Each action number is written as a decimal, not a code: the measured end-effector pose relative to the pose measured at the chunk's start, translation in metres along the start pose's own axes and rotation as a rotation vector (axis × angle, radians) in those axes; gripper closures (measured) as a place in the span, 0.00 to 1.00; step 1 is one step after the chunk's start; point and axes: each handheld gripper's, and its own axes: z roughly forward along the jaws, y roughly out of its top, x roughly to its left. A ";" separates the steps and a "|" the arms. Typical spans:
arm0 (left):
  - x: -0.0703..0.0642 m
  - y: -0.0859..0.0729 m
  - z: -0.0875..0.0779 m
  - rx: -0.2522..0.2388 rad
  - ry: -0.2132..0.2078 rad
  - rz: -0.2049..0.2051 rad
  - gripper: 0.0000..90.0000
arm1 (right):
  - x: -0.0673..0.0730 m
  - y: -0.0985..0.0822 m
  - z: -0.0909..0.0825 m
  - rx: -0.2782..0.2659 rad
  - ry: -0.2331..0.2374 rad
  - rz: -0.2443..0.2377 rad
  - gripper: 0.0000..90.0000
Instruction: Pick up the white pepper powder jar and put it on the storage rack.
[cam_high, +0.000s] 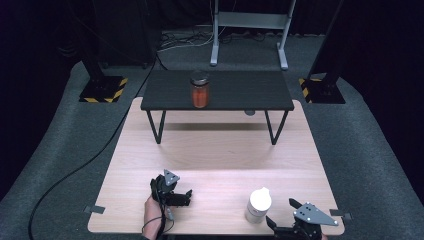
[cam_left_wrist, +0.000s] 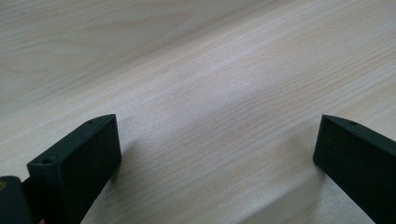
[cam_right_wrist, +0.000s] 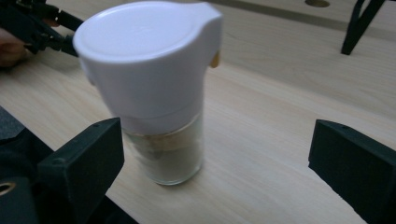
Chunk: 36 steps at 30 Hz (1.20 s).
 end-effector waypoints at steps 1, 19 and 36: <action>0.000 0.000 0.000 0.000 0.000 0.000 0.01 | 0.002 0.000 0.003 0.005 0.011 0.000 0.02; 0.000 0.000 0.000 -0.002 -0.002 0.002 0.01 | 0.023 -0.002 0.059 0.019 0.051 -0.064 0.25; 0.000 0.000 0.000 -0.002 -0.003 0.002 0.01 | 0.034 -0.013 0.057 -0.025 -0.020 -0.041 0.33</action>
